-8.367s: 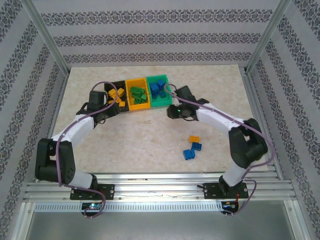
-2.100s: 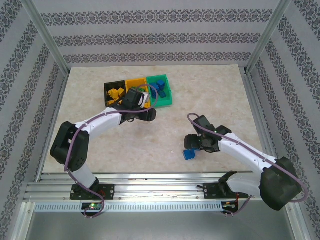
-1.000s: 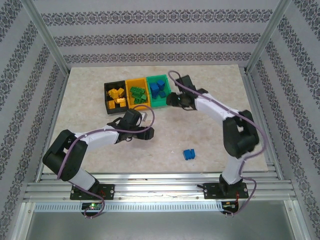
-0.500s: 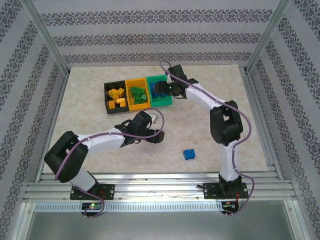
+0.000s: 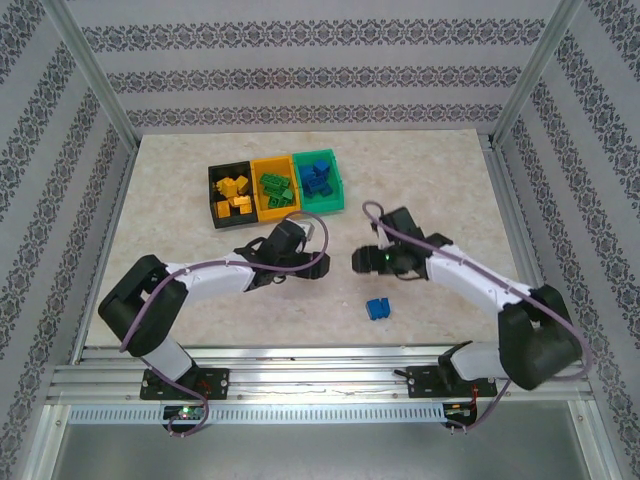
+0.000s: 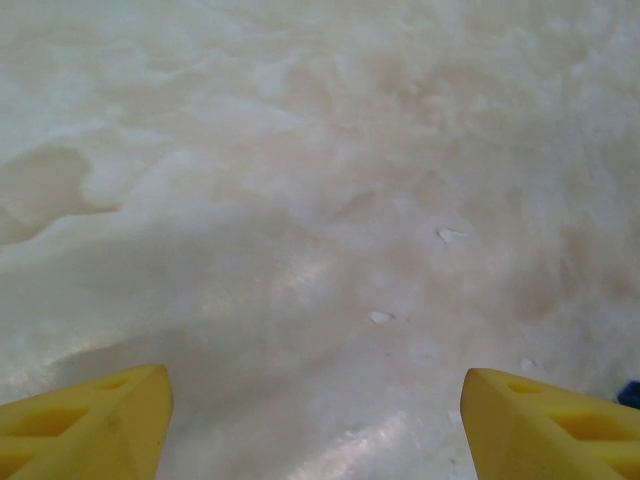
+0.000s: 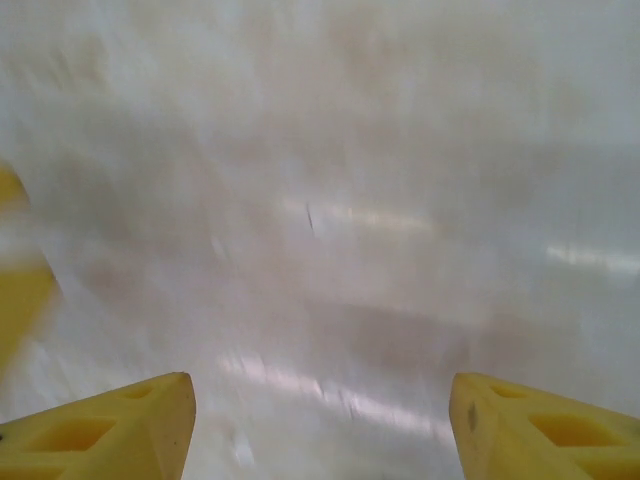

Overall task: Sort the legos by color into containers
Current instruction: Pick up the lego from the bottom-center of the table.

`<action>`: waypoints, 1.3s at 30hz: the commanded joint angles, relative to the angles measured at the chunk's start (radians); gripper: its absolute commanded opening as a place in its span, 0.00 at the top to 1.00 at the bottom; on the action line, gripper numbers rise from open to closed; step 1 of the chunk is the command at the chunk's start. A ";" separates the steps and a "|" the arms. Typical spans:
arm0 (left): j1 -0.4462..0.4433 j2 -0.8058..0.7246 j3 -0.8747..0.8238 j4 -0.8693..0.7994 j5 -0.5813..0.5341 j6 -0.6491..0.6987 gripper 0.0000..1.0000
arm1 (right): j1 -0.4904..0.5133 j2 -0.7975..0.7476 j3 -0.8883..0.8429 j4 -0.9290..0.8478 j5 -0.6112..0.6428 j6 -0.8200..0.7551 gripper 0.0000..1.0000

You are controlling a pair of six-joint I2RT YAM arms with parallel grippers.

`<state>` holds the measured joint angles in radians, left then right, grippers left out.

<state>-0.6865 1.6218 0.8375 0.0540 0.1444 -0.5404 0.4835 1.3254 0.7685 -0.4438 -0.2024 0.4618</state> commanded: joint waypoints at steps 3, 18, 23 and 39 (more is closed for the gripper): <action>0.024 0.030 0.021 0.083 0.049 -0.029 0.24 | 0.058 -0.165 -0.131 -0.131 0.071 0.090 0.35; 0.027 0.024 -0.015 0.109 0.060 -0.032 0.24 | 0.228 0.048 -0.092 -0.137 0.145 0.153 0.29; 0.045 -0.006 -0.036 0.096 0.039 -0.024 0.24 | 0.232 0.056 -0.053 -0.142 0.186 0.125 0.55; 0.360 -0.217 -0.199 0.093 0.137 -0.076 0.24 | 0.047 0.504 0.608 0.032 0.079 -0.073 0.60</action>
<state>-0.3367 1.4658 0.6441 0.1616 0.2741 -0.6262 0.5434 1.7409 1.2480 -0.4591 -0.1043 0.4442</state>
